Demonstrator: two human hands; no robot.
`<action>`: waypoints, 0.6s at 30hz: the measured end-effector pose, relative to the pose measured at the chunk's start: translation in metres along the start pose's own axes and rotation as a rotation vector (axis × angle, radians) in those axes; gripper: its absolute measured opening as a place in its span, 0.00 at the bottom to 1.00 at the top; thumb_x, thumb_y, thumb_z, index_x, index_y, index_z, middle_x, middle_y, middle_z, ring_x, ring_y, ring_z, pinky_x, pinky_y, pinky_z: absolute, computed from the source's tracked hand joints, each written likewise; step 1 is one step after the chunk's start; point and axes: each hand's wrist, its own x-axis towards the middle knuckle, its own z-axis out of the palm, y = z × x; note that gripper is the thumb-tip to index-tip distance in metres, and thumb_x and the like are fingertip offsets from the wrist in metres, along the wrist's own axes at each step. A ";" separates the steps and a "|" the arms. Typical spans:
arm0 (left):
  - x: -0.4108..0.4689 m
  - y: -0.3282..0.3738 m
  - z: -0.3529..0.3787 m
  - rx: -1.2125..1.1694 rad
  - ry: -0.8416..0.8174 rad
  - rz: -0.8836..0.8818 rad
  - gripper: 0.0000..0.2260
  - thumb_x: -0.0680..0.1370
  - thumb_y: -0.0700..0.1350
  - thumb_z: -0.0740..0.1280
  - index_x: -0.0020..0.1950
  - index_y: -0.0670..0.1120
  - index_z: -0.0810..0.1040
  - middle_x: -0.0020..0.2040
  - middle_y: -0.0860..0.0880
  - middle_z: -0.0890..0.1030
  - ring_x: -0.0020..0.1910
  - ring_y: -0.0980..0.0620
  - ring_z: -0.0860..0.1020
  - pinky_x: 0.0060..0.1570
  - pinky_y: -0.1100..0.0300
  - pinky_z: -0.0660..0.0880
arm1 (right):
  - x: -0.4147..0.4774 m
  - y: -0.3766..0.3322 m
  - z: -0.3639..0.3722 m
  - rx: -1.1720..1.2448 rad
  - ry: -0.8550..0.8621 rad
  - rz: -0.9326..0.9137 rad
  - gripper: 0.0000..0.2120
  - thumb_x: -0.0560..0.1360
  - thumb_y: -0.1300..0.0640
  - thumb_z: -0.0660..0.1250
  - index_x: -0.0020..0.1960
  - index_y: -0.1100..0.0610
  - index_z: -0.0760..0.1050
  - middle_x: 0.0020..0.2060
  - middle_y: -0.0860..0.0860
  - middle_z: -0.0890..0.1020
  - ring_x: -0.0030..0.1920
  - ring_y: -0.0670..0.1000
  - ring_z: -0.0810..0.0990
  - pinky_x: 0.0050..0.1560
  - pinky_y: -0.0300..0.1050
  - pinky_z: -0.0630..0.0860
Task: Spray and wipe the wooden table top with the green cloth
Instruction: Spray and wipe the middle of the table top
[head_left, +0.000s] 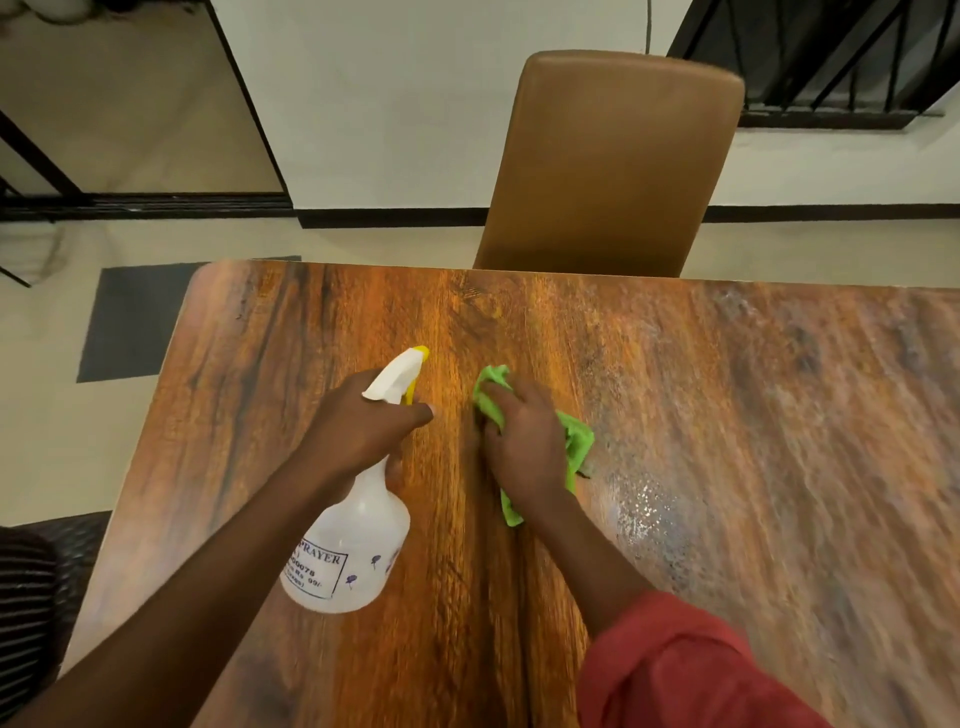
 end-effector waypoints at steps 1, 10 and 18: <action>0.000 0.001 -0.003 -0.017 -0.002 0.003 0.19 0.72 0.45 0.74 0.60 0.56 0.75 0.41 0.40 0.79 0.28 0.47 0.74 0.33 0.55 0.74 | -0.013 -0.009 0.003 -0.004 -0.023 -0.057 0.22 0.66 0.66 0.72 0.59 0.57 0.79 0.59 0.56 0.79 0.58 0.59 0.77 0.52 0.52 0.77; 0.005 0.018 -0.026 -0.009 -0.020 0.037 0.23 0.72 0.46 0.74 0.65 0.54 0.72 0.44 0.43 0.76 0.30 0.47 0.75 0.31 0.57 0.74 | 0.005 0.015 -0.002 0.014 -0.006 0.050 0.19 0.70 0.61 0.67 0.61 0.54 0.78 0.61 0.55 0.78 0.62 0.57 0.74 0.55 0.55 0.77; 0.014 0.016 -0.028 -0.028 -0.016 0.015 0.27 0.70 0.49 0.76 0.67 0.52 0.71 0.45 0.40 0.77 0.32 0.48 0.75 0.33 0.56 0.75 | -0.019 -0.009 0.003 0.005 -0.149 -0.159 0.19 0.71 0.55 0.64 0.61 0.54 0.78 0.63 0.53 0.77 0.62 0.58 0.75 0.55 0.53 0.76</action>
